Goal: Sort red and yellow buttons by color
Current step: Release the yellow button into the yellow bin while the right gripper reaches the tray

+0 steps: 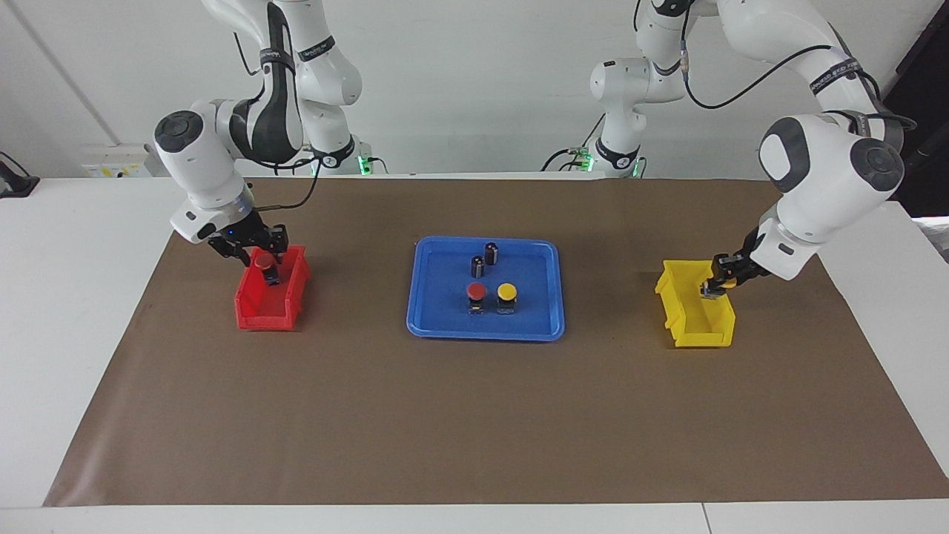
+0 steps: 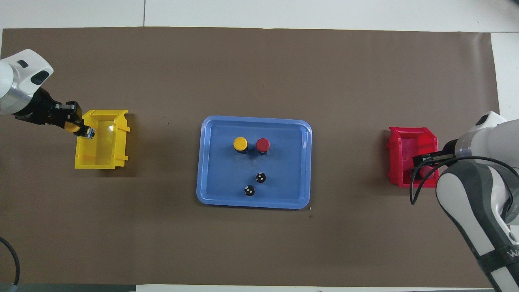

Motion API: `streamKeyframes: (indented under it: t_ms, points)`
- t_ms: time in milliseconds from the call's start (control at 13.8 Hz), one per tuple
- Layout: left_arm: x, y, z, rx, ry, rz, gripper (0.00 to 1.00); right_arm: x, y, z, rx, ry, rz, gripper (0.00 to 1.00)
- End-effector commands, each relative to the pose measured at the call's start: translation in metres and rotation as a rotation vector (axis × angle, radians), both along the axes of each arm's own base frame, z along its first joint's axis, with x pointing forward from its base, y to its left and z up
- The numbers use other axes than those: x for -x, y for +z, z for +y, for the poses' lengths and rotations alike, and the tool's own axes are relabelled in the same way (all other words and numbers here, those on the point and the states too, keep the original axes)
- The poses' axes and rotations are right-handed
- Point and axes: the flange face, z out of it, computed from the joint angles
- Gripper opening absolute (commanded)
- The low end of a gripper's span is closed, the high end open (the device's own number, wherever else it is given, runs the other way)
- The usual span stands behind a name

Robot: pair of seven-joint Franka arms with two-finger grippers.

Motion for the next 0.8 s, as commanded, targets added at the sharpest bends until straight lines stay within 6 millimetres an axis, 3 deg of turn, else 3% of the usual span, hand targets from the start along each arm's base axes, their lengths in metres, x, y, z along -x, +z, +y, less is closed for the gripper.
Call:
streamKeyframes:
  t_ms: [0, 72, 361, 578, 723]
  points:
    - [0.022, -0.020, -0.007, 0.011, -0.031, 0.014, 0.02, -0.039, 0.030, 0.056, -0.031, -0.043, -0.002, 0.70]
    - [0.032, -0.027, -0.007, 0.012, -0.026, 0.030, 0.02, -0.050, 0.041, 0.084, -0.037, -0.074, -0.016, 0.70]
    - [0.040, -0.042, -0.009, 0.009, -0.017, -0.023, 0.02, -0.085, 0.067, 0.234, -0.091, -0.195, -0.079, 0.70]
    - [0.056, -0.063, -0.009, 0.007, -0.011, -0.077, 0.02, -0.095, 0.045, 0.334, -0.061, -0.249, -0.106, 0.70]
    - [0.064, -0.068, -0.011, 0.006, -0.002, -0.074, 0.02, -0.097, 0.017, 0.362, -0.058, -0.266, -0.117, 0.70]
